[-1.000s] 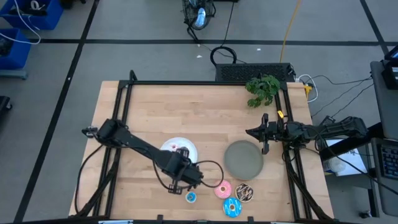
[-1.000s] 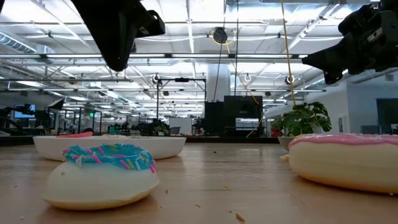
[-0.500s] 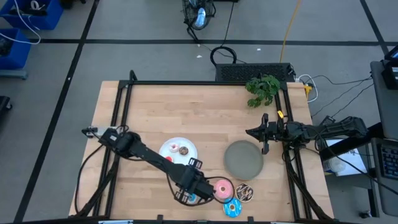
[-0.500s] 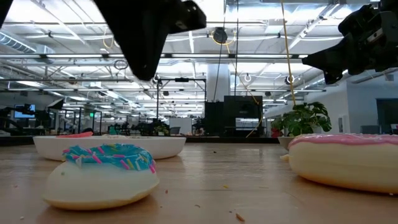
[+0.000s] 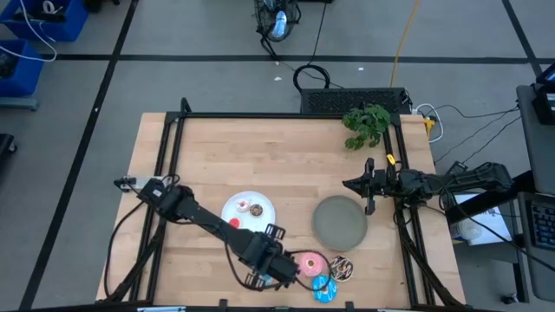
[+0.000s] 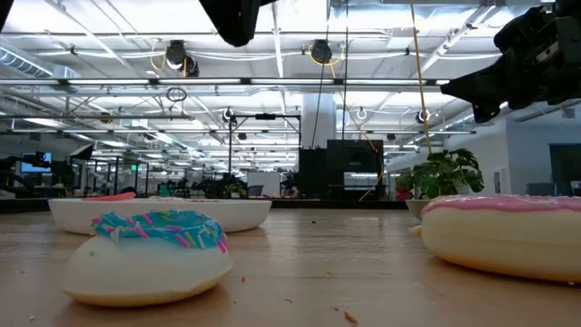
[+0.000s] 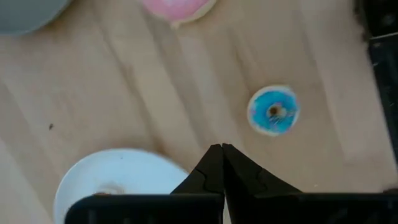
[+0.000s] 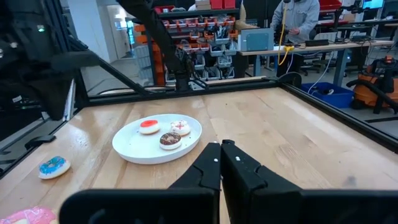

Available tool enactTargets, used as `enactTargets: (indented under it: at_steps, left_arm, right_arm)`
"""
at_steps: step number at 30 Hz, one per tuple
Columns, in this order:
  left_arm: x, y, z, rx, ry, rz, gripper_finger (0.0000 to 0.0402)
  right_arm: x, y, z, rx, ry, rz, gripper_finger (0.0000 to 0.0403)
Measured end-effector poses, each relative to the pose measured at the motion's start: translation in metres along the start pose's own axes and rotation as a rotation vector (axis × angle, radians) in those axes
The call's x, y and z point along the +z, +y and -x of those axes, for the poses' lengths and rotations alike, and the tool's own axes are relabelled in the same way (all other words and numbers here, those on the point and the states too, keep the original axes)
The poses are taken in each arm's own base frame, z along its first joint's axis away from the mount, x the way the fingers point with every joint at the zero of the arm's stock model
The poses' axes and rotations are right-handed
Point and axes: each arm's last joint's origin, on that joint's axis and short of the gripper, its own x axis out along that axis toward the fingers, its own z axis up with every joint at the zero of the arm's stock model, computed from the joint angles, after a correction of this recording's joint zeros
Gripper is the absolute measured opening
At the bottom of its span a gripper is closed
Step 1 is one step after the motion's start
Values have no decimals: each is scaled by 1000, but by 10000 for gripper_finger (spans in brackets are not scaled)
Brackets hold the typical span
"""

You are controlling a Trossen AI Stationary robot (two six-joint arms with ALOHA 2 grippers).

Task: Pick & Place donuts
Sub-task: Put the small blue donut on the white plate

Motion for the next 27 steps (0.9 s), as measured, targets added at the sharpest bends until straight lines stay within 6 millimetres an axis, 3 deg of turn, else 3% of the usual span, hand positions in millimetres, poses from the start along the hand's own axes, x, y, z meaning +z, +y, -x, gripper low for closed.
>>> enactTargets:
  at_steps: [10,27]
  left_arm:
    - [5,-31,-1,-17,-94,-66,9]
    - [8,-27,-1,-5,-123,-99,6]
  right_arm:
    - [0,0,0,0,0,0,0]
    - [0,0,0,-1,2,1,0]
